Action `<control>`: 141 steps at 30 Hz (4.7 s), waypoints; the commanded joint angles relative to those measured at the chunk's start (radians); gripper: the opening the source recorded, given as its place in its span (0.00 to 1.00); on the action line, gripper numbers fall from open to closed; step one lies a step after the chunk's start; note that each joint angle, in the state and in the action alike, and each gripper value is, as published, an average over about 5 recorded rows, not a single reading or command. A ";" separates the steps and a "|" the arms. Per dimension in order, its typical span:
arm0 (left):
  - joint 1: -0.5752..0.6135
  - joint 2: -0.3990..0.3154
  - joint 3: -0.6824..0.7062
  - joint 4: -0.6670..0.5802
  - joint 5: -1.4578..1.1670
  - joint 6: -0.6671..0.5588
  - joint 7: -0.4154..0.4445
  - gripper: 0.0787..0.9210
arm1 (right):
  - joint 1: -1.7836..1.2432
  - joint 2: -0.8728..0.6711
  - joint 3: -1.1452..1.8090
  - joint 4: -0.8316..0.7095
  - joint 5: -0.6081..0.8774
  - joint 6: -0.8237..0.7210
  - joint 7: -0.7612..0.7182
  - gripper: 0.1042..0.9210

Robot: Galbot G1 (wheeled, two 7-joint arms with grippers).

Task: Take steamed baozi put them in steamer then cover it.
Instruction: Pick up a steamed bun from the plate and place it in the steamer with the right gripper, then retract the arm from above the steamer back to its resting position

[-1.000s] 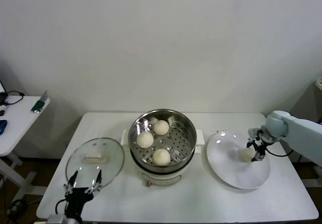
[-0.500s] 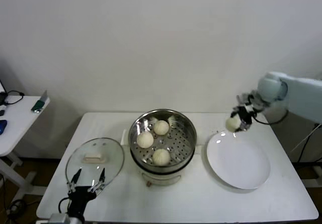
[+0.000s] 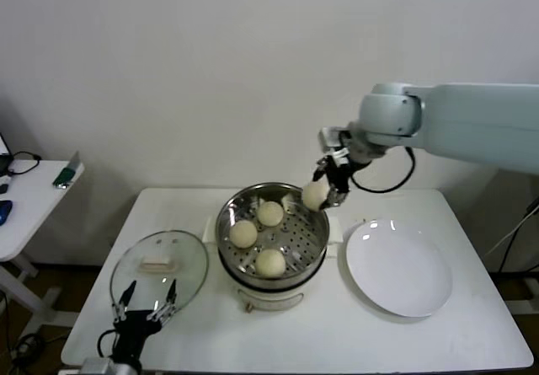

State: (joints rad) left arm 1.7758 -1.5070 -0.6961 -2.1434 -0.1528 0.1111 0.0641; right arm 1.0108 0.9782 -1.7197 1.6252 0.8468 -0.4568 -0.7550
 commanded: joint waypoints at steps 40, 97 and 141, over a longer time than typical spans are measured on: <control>-0.014 -0.002 -0.011 0.005 -0.004 0.006 0.002 0.88 | -0.162 0.000 0.159 -0.088 -0.015 0.010 0.002 0.88; -0.124 0.211 -0.039 0.200 1.091 -0.310 -0.471 0.88 | -2.689 0.238 2.388 0.056 -0.415 0.880 0.628 0.88; -0.438 0.192 0.050 0.743 1.547 -0.187 -0.497 0.88 | -2.717 0.287 2.383 0.060 -0.420 0.927 0.636 0.88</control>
State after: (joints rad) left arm 1.3923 -1.3127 -0.6507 -1.4495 1.3604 -0.0925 -0.4406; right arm -1.6994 1.2598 0.6622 1.6860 0.4274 0.4627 -0.1188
